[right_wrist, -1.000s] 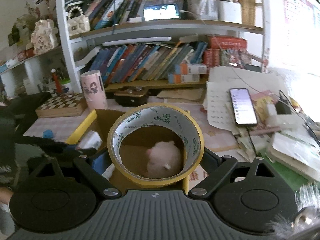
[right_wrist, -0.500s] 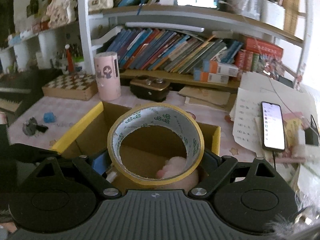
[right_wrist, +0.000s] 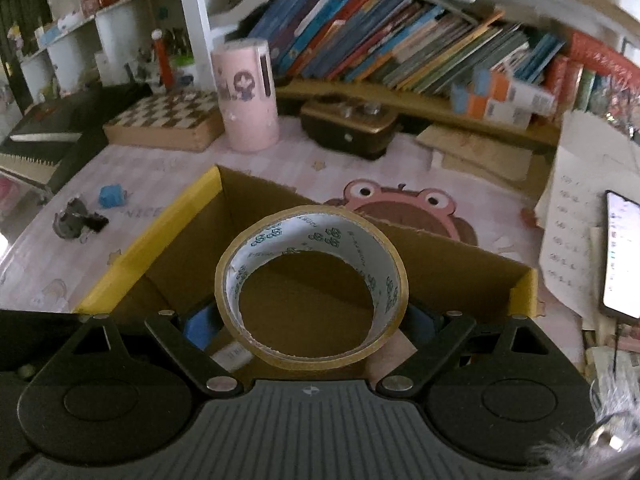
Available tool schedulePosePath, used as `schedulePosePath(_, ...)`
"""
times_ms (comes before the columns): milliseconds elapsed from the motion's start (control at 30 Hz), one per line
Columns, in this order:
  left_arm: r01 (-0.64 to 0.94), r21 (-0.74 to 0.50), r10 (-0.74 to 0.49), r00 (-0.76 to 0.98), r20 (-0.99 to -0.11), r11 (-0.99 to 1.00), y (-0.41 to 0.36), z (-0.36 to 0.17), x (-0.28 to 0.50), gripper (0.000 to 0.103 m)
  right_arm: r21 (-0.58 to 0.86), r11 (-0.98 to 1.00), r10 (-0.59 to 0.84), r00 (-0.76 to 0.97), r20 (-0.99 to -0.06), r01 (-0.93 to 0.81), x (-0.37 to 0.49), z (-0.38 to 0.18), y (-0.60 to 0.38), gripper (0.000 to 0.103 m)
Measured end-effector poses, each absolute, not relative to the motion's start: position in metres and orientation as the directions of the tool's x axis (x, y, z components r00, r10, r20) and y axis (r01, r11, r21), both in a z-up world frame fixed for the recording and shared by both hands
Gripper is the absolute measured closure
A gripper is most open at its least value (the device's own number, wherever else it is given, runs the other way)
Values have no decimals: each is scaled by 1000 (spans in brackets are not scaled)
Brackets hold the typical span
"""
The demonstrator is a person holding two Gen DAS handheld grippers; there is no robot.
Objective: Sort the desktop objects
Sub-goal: 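Lower both grippers into the yellow box and open them, releasing both items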
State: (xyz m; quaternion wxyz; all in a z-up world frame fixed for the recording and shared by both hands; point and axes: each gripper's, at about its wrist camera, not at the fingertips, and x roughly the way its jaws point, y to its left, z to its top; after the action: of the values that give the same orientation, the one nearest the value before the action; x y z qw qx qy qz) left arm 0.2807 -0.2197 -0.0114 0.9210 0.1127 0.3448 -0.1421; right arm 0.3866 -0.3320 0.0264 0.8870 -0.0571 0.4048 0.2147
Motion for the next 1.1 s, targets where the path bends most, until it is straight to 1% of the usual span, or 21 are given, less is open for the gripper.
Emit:
schedulePosePath(67,340,123,-187,743,-643,932,-222,-7,273,45,73,897,336,564,-755,-437,393,23,-330,12)
schedulePosePath(133,322,141,-172,769,-616,936,-222,-4,266,39,80,891,341,543,-767,-447,399,19,-328,12)
schedulePosePath(200,318,144,-169,774,-611,937,-222,-1,263,39,92,887,347,521,-780,-453,404,16,-327,12)
schedulePosePath(267,307,153,-157,782,-604,939,-220,1,259,35,103,884,351,503,-790,-455,409,12,-326,12)
schedulePosePath(367,293,168,-140,791,-596,941,-217,4,254,32,111,881,352,481,-803,-460,414,6,-322,12)
schedulePosePath(600,289,177,-131,790,-599,941,-208,7,247,31,88,874,337,465,-818,-478,417,-2,-310,12)
schedulePosePath(667,292,183,-130,793,-595,939,-209,8,244,29,73,875,330,480,-813,-479,415,0,-308,10)
schedulePosePath(833,309,190,-147,801,-581,932,-208,14,234,24,91,876,351,496,-794,-474,406,12,-311,9)
schedulePosePath(933,307,175,-159,809,-566,935,-203,20,225,18,90,877,360,523,-773,-472,393,25,-314,9)
schedulePosePath(1100,296,155,-169,824,-540,943,-192,29,211,18,118,894,377,579,-723,-433,366,47,-328,9)
